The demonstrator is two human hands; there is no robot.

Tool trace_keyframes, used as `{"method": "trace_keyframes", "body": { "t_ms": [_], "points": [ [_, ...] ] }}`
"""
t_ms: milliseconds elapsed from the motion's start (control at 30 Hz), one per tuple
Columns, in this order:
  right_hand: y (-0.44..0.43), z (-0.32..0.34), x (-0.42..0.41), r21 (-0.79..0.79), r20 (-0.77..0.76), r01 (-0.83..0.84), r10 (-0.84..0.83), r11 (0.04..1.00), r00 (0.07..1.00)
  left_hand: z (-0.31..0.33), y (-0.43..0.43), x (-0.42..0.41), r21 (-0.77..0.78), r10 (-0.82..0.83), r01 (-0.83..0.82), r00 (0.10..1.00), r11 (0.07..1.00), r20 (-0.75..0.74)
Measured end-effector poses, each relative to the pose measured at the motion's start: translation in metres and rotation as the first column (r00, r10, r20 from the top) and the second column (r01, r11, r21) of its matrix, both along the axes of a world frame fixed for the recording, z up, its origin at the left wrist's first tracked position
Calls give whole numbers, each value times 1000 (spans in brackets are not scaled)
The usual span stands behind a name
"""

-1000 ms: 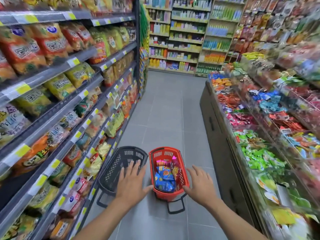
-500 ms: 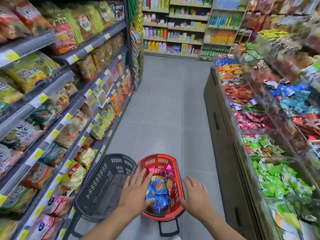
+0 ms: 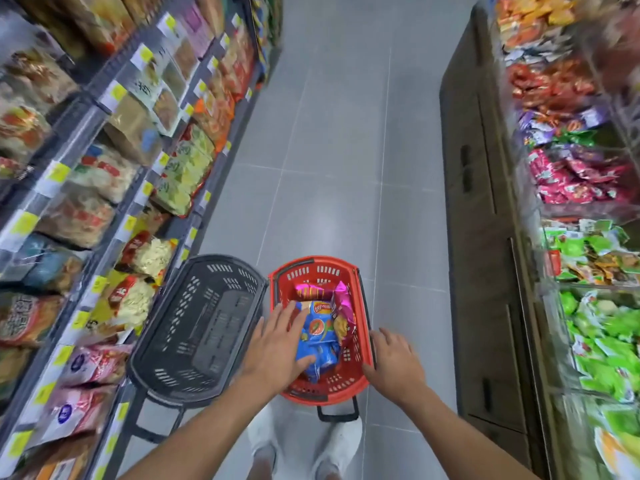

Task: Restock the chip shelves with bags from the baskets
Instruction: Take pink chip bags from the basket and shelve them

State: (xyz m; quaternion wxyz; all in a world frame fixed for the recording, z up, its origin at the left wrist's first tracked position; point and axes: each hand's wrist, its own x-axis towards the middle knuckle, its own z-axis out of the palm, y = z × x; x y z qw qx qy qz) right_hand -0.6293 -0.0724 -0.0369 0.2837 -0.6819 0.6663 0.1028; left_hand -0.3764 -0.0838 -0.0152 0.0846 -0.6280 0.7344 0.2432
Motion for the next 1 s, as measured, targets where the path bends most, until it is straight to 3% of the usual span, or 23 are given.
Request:
{"method": "trace_keyframes", "body": {
  "t_ms": [367,467,733,1000],
  "points": [
    [-40,-146,19,204,51,236,-251,950,967,-148,-42,1,120,-91,91,996,989,-6],
    [-46,-189,21,229,79,312,-337,922,938,-190,-40,6,87,-93,97,995,991,-47],
    [-79,-286,20,156,69,546,-561,823,825,-265,-36,15,143,16,3,991,990,-134],
    [-93,-334,23,85,76,527,-533,846,843,-304,-30,23,173,63,-25,974,985,-218]
  ]
}}
